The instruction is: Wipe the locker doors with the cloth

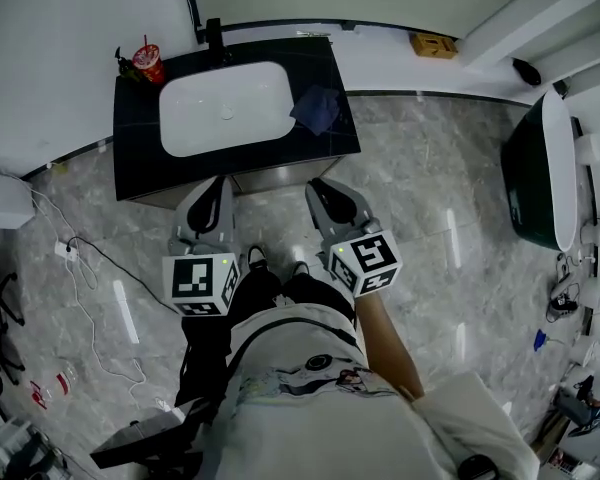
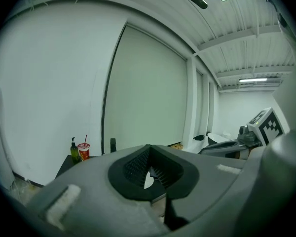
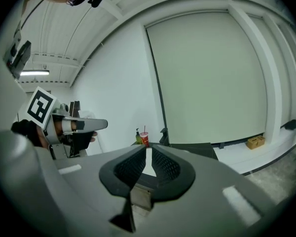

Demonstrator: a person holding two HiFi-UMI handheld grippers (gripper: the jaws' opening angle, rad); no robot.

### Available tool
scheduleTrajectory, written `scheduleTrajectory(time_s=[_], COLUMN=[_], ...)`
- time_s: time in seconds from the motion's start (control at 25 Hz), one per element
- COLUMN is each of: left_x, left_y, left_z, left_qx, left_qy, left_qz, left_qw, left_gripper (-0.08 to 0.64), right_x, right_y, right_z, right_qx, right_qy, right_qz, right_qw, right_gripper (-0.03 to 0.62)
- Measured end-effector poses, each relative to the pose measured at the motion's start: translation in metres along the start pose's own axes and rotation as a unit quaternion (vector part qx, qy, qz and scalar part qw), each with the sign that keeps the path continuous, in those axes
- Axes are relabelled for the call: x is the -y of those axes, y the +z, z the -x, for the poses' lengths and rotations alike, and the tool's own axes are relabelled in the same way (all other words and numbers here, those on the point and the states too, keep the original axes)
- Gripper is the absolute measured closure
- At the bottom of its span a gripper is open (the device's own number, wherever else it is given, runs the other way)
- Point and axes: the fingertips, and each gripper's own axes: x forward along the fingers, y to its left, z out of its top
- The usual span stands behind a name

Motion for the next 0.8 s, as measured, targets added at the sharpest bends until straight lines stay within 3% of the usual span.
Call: scheduleTrajectory(time_s=[0.28,0.4,0.64,0.8], left_x=[-0.011,-0.012,-0.011,-0.018], left_y=[-0.005,-0.009,-0.016,-0.042], left_z=[-0.038,-0.054,-0.082,-0.095], left_qx=[-0.007,-0.017,-0.039,-0.071], left_qy=[0.020,0.036,0.056,0.080], left_qz=[0.012,0.015,0.012,0.022], left_qw=[0.9997,0.9991,0.9976,0.9940], left_gripper=[0.560,0.560,0.559,0.560], right_x=[0.033,0.056,0.138,0.196], right_y=[-0.008,-0.033,-0.094,-0.129], right_z=[-0.036,-0.056,-0.113,-0.158], right_qx=[-0.024,-0.062,-0.138,-0.183], right_qy=[0.015,0.025,0.015,-0.001], right_qz=[-0.014,-0.022,-0.041,-0.046], right_qw=[1.000,0.998,0.989,0.982], right_gripper=[0.529,0.520,0.506,0.478])
